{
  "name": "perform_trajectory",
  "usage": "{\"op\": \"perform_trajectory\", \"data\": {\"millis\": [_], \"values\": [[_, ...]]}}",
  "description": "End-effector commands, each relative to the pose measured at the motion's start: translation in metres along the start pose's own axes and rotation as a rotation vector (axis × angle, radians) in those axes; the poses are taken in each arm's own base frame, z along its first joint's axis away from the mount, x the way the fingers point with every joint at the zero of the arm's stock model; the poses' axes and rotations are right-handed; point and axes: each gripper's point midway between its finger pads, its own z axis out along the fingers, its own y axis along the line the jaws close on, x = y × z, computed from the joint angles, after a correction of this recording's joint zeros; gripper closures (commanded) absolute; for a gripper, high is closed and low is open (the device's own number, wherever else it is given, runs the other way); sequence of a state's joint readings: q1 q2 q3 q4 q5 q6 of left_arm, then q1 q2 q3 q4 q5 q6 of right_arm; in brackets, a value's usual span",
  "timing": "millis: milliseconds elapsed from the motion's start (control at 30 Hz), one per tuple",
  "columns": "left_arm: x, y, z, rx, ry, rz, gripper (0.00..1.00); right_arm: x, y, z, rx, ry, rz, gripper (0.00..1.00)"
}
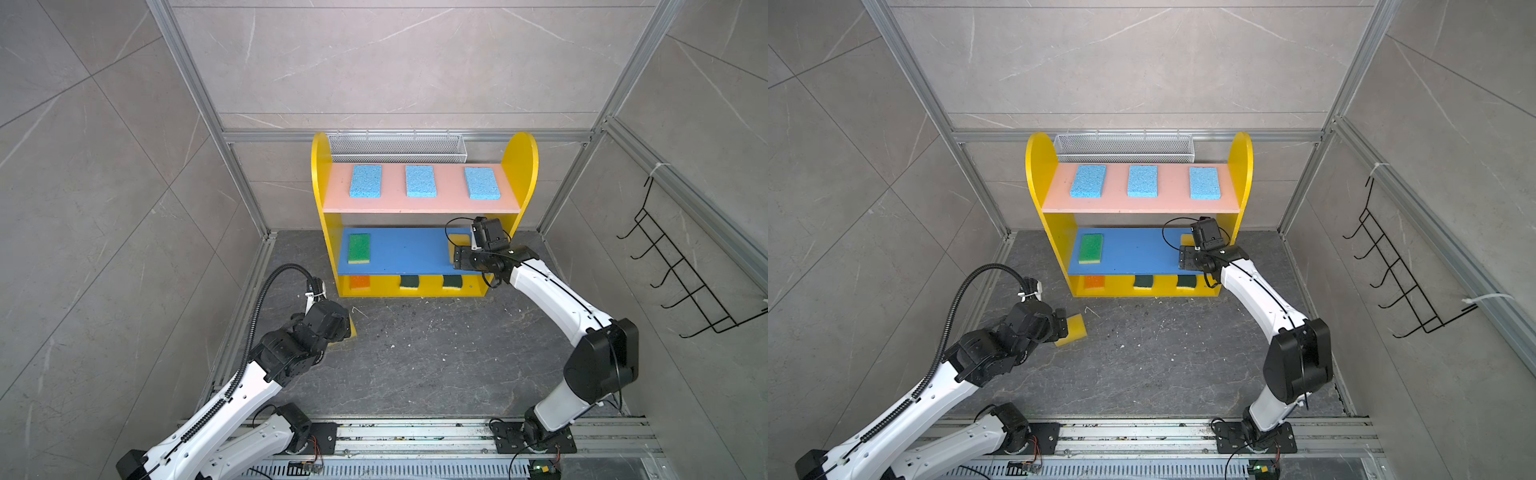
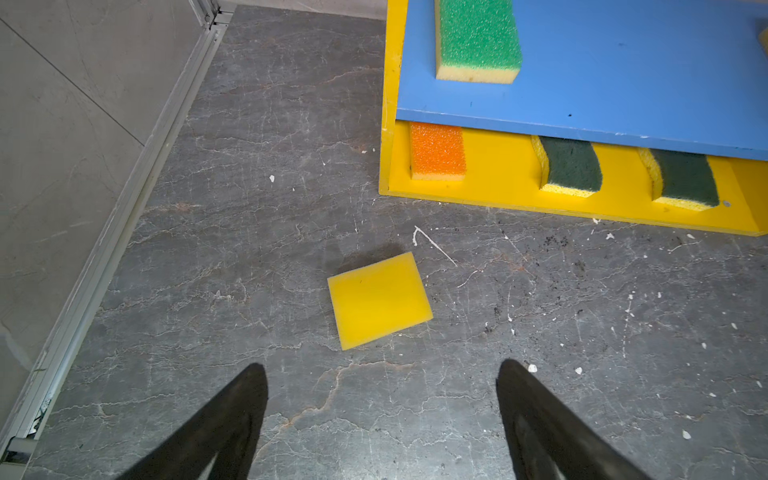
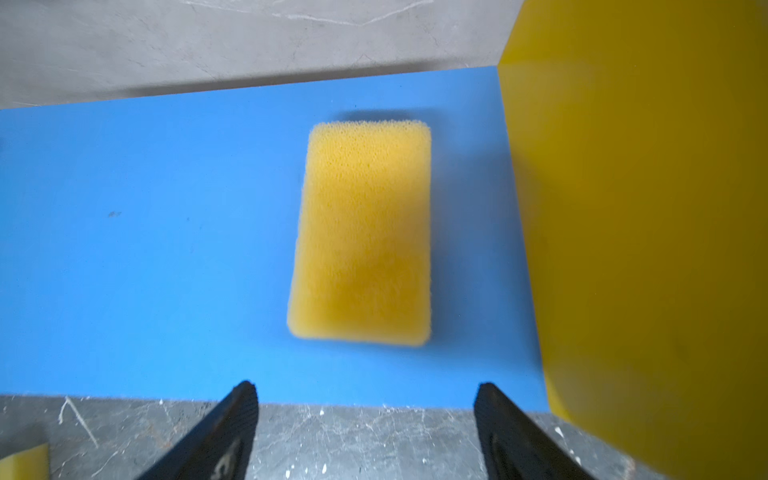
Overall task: Place and organize the cleaning sponges onto the shelf
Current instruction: 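Open and withdraw the right gripper while the left gripper reaches toward the floor sponge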
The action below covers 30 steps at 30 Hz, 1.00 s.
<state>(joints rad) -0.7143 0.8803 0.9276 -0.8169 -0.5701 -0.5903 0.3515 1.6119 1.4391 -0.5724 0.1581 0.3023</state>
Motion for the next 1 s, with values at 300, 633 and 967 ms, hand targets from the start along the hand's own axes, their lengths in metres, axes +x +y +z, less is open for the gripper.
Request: {"op": "perform_trajectory", "data": {"millis": [300, 633, 967], "values": [[0.029, 0.024, 0.056, -0.048, 0.173, -0.129, 0.09, 0.086, -0.02, -0.063, -0.029, 0.082, 0.073, 0.15], [0.028, 0.062, 0.115, -0.082, 0.16, -0.377, 0.17, 0.147, -0.032, -0.077, -0.058, 0.162, 0.127, 0.16], [0.04, 0.066, 0.173, -0.121, 0.232, -0.41, 0.31, 0.152, -0.032, -0.081, -0.072, 0.159, 0.147, 0.16]]}}
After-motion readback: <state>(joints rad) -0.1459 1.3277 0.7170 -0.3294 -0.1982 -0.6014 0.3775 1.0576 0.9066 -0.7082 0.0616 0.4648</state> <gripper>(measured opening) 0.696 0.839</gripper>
